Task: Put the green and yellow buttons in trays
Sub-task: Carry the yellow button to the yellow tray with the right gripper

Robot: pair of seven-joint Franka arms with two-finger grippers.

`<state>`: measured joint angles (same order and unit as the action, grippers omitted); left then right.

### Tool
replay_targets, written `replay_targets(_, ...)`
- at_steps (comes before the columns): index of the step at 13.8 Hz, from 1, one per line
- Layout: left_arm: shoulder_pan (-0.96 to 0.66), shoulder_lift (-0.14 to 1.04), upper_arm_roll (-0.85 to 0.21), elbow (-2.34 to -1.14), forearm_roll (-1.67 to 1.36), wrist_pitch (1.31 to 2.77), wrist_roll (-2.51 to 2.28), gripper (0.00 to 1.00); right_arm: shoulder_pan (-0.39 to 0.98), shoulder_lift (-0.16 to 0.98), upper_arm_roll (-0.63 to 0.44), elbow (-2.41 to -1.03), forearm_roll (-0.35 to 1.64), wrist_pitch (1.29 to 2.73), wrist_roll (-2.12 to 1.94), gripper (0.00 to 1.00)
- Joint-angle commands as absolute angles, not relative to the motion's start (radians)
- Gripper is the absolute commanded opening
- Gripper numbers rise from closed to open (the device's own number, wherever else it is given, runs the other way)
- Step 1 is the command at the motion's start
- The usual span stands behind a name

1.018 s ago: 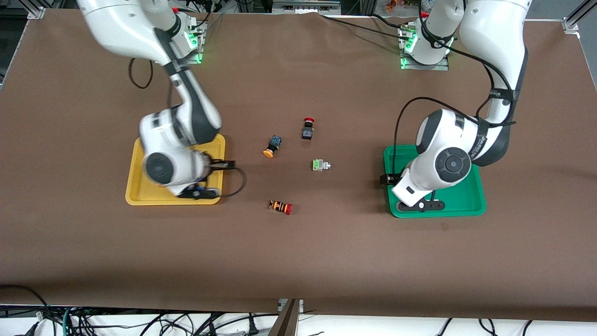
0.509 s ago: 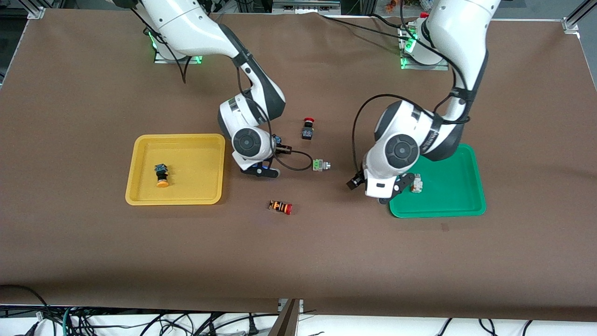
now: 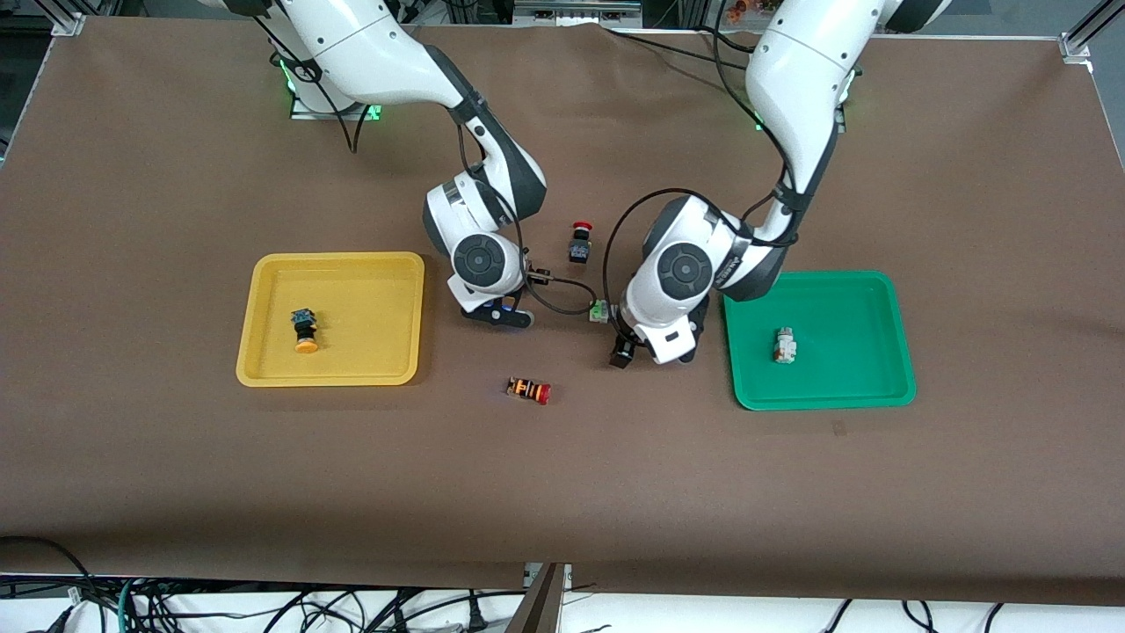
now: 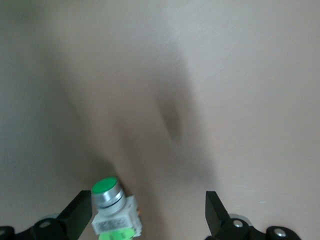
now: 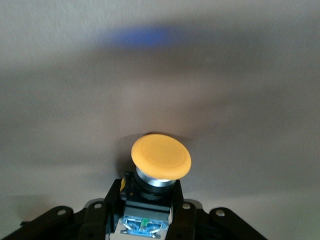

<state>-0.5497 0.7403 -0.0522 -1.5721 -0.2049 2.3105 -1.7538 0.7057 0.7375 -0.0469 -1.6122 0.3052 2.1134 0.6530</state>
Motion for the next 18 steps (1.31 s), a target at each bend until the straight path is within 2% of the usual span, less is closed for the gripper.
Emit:
replay_targets(1,-0.571,0.729,-0.052,-1.611,-0.248,2.318,-1.789,1.00,0.628,0.675,-0.093,-1.589,0.307,2.025,0.508,0.00)
replay_targets(3,-0.580,0.738,-0.064,-1.614,-0.264,2.321,-1.799,1.00,0.530,0.675,-0.109,-1.551,0.270,1.929,0.340,0.00)
replay_targets(5,-0.597,0.747,-0.066,-1.626,-0.264,2.332,-1.799,0.98,0.457,0.680,-0.110,-1.557,0.178,1.919,0.211,0.00)
replay_targets(6,-0.604,0.755,-0.066,-1.626,-0.264,2.336,-1.799,0.89,0.425,0.686,-0.112,-1.562,0.164,1.910,0.168,0.00)
replay_targets(8,-0.612,0.772,-0.066,-1.625,-0.264,2.353,-1.799,0.65,0.397,0.689,-0.118,-1.584,0.153,1.911,0.091,0.00)
replay_targets(9,-0.614,0.770,-0.067,-1.621,-0.265,2.353,-1.799,0.40,0.385,0.689,-0.124,-1.592,0.150,1.910,0.072,0.07)
replay_targets(10,-0.608,0.767,-0.067,-1.618,-0.264,2.353,-1.789,0.24,0.379,0.687,-0.124,-1.591,0.152,1.907,0.084,0.96)
replay_targets(12,-0.600,0.753,-0.058,-1.614,-0.247,2.335,-1.766,0.17,0.354,0.675,-0.126,-1.572,0.152,1.907,0.060,1.00)
replay_targets(14,-0.582,0.697,-0.020,-1.612,-0.235,2.213,-1.660,0.17,0.351,0.635,-0.138,-1.533,0.152,1.876,0.058,1.00)
replay_targets(18,-0.481,0.586,0.005,-1.609,-0.158,1.982,-1.346,0.17,0.342,0.603,-0.199,-1.349,0.152,1.665,0.008,1.00)
